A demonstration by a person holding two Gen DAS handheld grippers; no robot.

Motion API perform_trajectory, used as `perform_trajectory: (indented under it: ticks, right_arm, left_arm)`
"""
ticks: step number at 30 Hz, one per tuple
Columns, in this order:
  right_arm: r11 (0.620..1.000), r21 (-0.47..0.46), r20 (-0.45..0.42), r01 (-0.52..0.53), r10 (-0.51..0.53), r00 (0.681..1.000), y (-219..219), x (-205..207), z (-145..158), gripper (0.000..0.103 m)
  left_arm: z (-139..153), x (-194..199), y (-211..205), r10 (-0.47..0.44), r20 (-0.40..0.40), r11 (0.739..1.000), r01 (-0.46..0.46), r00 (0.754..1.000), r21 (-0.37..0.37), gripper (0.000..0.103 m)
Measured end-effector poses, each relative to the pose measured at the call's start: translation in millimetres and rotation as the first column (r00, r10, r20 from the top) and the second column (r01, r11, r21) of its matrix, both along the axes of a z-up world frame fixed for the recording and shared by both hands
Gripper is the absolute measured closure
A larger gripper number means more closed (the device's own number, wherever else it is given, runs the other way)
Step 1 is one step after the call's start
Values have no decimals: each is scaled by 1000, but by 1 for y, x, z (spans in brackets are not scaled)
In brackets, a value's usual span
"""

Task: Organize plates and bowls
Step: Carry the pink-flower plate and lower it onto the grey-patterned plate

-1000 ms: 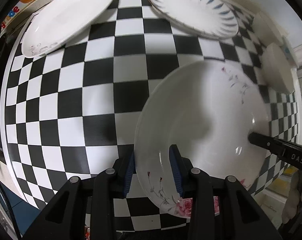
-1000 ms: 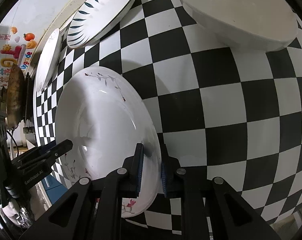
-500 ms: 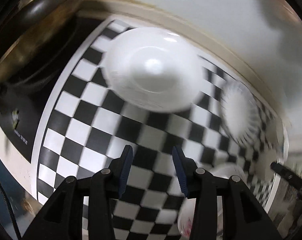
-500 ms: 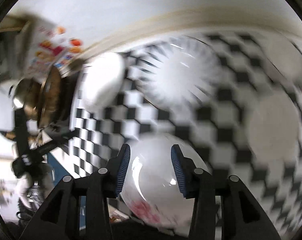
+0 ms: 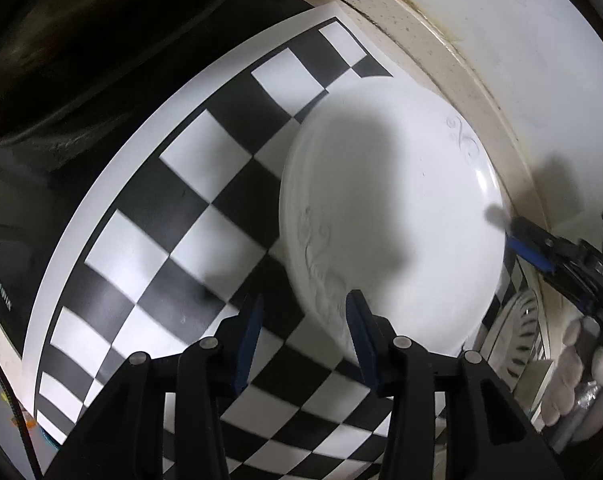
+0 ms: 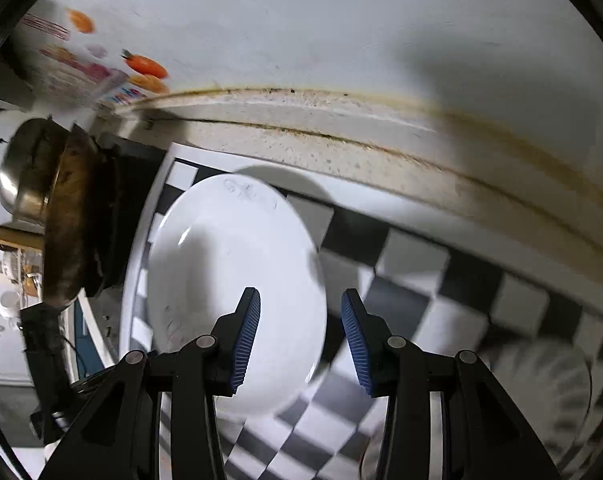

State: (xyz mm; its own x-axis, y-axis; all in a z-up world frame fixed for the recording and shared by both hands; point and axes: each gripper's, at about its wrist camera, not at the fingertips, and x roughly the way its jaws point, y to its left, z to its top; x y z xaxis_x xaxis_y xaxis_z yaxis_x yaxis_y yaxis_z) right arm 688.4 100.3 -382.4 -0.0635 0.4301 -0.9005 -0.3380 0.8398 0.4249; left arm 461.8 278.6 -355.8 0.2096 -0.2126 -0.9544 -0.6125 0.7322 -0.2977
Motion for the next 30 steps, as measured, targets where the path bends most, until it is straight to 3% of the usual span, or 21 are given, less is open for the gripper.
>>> perform_trajectory:
  ticks: [9,11,16,24,29,30]
  right_arm:
    - [996,-25,-42,-87,86,995,31,24,-37,60]
    - [995,-16,-65,-102,101,993,36,25,-42,77]
    - [989,-47,-20,-142,141,990,42,16,-40,82]
    - [993,-20,8,-115,115,993,13,-2,-18,85]
    - [999,24,33,-45,44,998,-20,-20,11,85]
    - [999,28,74,-21,19,997,-26,-26,18,85]
  left_arm:
    - [-15,26,6,-5,-19,1000,5,1000,5,63]
    - [-14,31,6,-7,-18,1000,7,1000,10,68]
    - [-7,37,7,-39,-15,994,41,999,100,68]
    - [29,28,-4,-96,37,986,90,995,140,68]
    - [56,17,-21,-159,80,977,145,984,156,68]
    - [61,15,-22,-172,85,975,157,981,157,68]
